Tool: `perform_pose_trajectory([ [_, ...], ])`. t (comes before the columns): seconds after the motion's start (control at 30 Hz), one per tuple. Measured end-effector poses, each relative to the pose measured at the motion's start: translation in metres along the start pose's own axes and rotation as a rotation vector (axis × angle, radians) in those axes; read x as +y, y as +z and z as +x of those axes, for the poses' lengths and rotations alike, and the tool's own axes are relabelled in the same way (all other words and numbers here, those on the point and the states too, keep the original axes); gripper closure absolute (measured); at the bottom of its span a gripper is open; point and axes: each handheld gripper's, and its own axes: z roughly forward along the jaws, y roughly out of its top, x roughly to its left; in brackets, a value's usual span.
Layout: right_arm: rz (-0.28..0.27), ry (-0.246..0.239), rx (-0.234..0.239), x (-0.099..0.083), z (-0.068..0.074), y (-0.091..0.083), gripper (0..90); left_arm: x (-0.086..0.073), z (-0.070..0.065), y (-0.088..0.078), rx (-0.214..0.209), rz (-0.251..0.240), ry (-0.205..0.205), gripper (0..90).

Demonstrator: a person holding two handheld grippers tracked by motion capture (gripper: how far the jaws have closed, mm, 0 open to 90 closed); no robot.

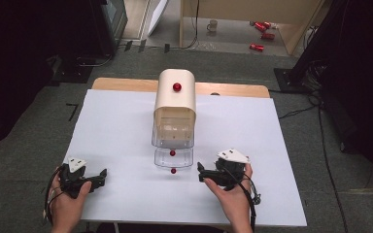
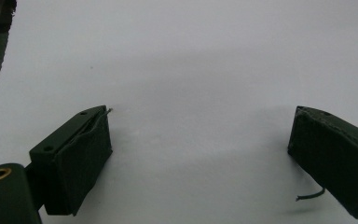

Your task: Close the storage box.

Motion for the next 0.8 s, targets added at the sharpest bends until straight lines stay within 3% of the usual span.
perform_pose_trajectory([
  [0.33, -0.009, -0.046, 0.054, 0.014, 0.036, 0.020, 0.6, 0.000, 0.000, 0.000, 0.000, -0.002, -0.002, 5.7],
  [0.8, -0.018, -0.069, 0.094, 0.029, 0.070, 0.041, 0.9, 0.000, 0.000, 0.000, 0.000, -0.001, -0.002, 5.7],
])
